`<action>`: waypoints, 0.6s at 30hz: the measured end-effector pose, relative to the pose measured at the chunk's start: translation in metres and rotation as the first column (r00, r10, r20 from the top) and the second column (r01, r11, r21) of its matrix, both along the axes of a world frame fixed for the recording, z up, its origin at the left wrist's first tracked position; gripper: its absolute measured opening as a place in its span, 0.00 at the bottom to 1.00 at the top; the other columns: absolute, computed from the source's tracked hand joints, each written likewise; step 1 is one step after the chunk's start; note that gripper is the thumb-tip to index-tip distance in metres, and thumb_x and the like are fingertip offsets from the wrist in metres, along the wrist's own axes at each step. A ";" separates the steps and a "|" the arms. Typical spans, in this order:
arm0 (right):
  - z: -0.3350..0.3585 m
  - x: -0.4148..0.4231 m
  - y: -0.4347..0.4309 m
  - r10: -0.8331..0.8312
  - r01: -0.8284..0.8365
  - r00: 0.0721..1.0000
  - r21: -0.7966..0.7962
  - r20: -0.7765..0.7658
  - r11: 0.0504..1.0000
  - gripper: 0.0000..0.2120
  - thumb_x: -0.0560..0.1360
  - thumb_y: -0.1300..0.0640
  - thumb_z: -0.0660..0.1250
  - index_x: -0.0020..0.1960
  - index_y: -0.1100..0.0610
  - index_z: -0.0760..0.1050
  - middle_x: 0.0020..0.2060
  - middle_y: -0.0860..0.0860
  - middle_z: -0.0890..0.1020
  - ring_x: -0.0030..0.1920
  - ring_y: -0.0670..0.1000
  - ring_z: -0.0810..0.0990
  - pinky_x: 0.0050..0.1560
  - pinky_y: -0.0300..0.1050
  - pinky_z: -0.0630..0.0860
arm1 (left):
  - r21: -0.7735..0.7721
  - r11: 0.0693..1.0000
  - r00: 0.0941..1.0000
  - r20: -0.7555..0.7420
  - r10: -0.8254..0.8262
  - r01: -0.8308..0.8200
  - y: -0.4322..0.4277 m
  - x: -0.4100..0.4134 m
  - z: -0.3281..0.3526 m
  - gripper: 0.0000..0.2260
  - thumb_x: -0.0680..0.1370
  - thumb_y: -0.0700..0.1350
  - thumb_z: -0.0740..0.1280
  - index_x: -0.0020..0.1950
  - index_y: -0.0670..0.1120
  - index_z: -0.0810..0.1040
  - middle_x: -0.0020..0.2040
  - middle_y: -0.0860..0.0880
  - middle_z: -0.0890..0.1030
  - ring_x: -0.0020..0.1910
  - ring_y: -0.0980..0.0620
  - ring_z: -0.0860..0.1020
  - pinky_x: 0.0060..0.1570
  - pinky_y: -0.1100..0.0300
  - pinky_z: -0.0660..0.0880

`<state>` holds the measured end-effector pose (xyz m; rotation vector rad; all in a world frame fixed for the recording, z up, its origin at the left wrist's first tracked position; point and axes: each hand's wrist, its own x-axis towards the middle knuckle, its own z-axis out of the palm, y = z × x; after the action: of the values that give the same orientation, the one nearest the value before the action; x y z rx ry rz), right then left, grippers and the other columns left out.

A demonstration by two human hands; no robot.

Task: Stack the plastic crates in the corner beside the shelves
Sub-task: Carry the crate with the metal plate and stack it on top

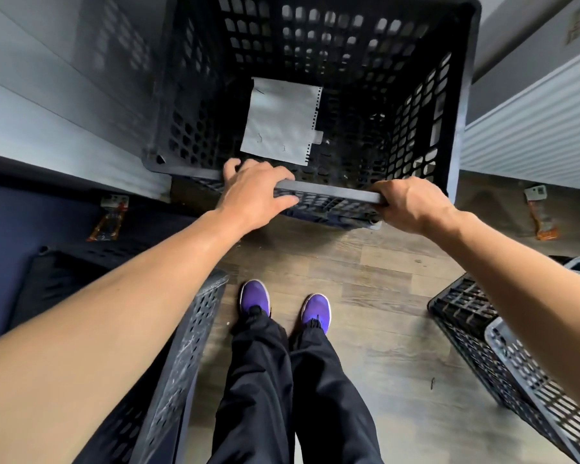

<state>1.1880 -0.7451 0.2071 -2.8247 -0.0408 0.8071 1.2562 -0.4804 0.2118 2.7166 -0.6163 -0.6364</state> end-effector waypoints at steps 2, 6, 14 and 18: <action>-0.002 -0.003 -0.011 0.027 -0.027 1.000 0.005 0.016 1.000 0.07 0.76 0.49 0.64 0.51 0.49 0.75 0.41 0.55 0.82 0.44 0.61 0.81 0.40 0.49 0.72 | -0.030 0.998 0.997 0.062 0.051 -0.050 -0.009 -0.001 -0.004 0.09 0.76 0.58 0.67 0.53 0.59 0.81 0.45 0.56 0.79 0.54 0.50 0.71 0.52 0.52 0.55; -0.003 -0.004 -0.018 0.081 -0.082 0.996 0.018 0.036 0.996 0.07 0.77 0.51 0.64 0.53 0.49 0.76 0.41 0.55 0.82 0.44 0.61 0.80 0.40 0.47 0.69 | -0.094 0.995 0.995 0.092 0.036 -0.028 -0.003 -0.002 -0.009 0.07 0.79 0.51 0.66 0.55 0.60 0.81 0.46 0.57 0.81 0.52 0.51 0.70 0.47 0.53 0.54; -0.003 -0.020 -0.010 0.061 -0.065 0.994 0.045 0.086 0.997 0.10 0.76 0.57 0.63 0.56 0.53 0.77 0.41 0.57 0.83 0.43 0.62 0.81 0.44 0.52 0.76 | -0.115 0.993 0.996 0.088 0.021 -0.011 0.003 -0.008 -0.011 0.06 0.79 0.50 0.66 0.53 0.58 0.81 0.44 0.57 0.79 0.48 0.52 0.68 0.46 0.55 0.53; -0.002 -0.021 -0.006 0.059 -0.061 0.995 0.015 0.083 0.998 0.14 0.76 0.59 0.64 0.60 0.53 0.77 0.43 0.58 0.84 0.43 0.63 0.81 0.43 0.52 0.74 | -0.099 0.995 0.996 0.091 0.005 0.004 0.002 -0.008 -0.010 0.05 0.79 0.49 0.66 0.52 0.58 0.80 0.43 0.57 0.77 0.49 0.51 0.68 0.46 0.55 0.52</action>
<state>1.1667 -0.7513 0.2048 -2.8513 -0.1451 0.6986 1.2480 -0.4780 0.2022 2.6645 -0.6513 -0.4711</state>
